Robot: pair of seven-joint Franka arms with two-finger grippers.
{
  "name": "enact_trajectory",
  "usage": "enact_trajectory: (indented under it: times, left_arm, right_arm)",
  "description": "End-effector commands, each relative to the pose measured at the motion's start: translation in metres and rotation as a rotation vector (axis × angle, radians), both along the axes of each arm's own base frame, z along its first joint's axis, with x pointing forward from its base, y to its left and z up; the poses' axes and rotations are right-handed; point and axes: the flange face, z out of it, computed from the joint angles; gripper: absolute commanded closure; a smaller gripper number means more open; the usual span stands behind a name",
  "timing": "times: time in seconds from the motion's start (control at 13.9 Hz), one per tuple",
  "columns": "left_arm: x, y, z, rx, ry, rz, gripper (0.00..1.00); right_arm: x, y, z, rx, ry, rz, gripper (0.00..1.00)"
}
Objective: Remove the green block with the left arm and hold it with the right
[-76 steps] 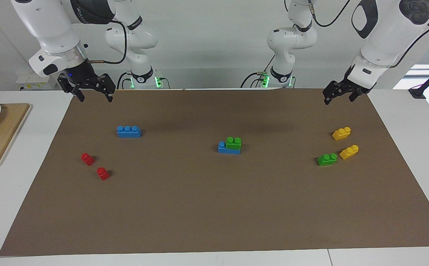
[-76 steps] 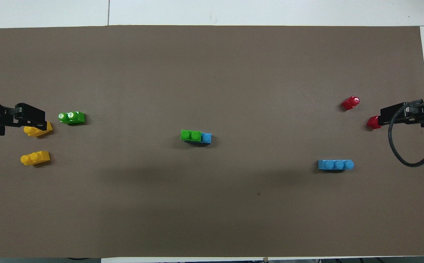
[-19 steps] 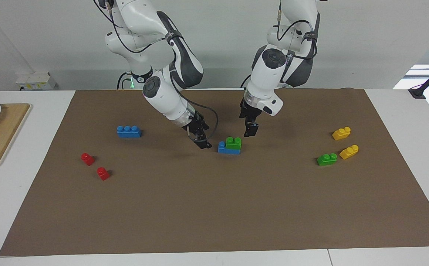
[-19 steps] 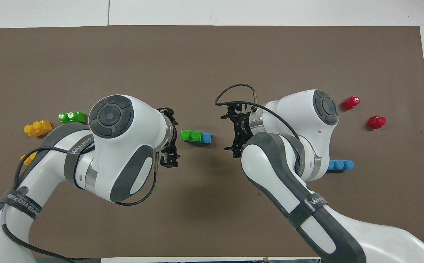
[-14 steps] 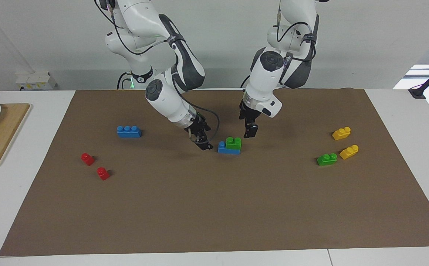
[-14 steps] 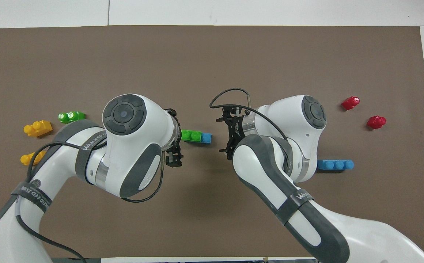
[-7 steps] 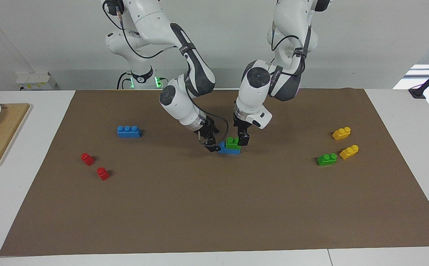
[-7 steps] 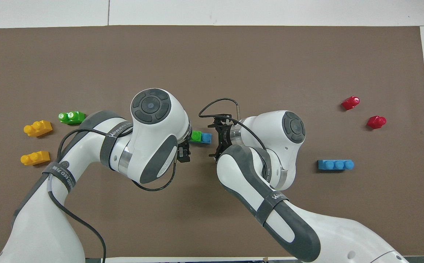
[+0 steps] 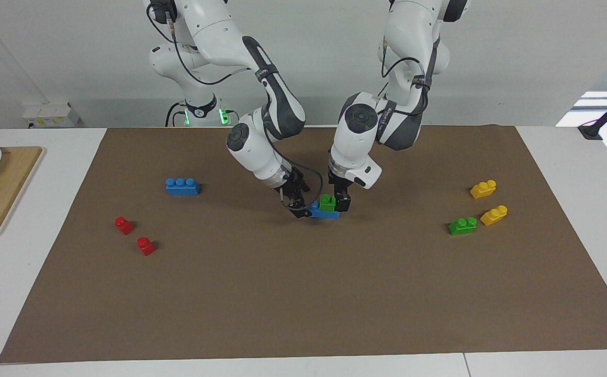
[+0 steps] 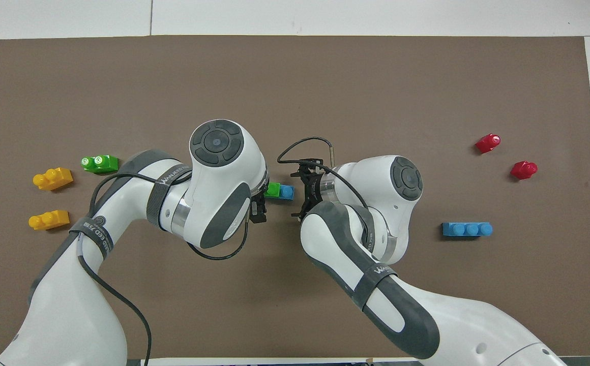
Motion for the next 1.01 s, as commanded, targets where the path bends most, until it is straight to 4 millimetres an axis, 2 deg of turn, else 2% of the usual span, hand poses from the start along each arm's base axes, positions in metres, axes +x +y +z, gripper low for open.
enact_trajectory:
  times: [0.0, 0.22, 0.29, 0.5, 0.65, 0.86, 0.94]
  left_arm:
    - [0.006, -0.006, -0.001, 0.009, -0.027, 0.023, 0.0]
    - [0.004, -0.009, -0.009, 0.007, -0.041, 0.037, 0.0]
    - [-0.001, -0.016, -0.013, 0.008, -0.038, 0.025, 0.0]
    - [-0.007, -0.018, -0.021, 0.008, -0.038, 0.019, 0.0]
    - [-0.009, -0.019, -0.023, 0.011, -0.035, 0.016, 0.0]
    - [-0.009, -0.019, -0.023, 0.011, -0.035, 0.016, 0.0]
    - [-0.009, -0.019, -0.023, 0.013, -0.032, 0.016, 0.0]
  right_arm:
    - [-0.003, 0.005, -0.008, 0.002, 0.0, -0.031, 0.0]
    - [-0.005, 0.005, -0.009, -0.004, -0.013, -0.043, 0.0]
    - [-0.005, 0.004, -0.011, -0.005, -0.015, -0.05, 0.02]
    - [-0.005, 0.002, -0.012, 0.015, -0.001, -0.084, 0.17]
    - [-0.004, 0.003, -0.011, 0.015, -0.013, -0.094, 0.38]
    - [-0.004, 0.002, -0.012, 0.015, -0.005, -0.11, 1.0]
    - [-0.005, 0.005, -0.012, 0.014, -0.009, -0.101, 1.0]
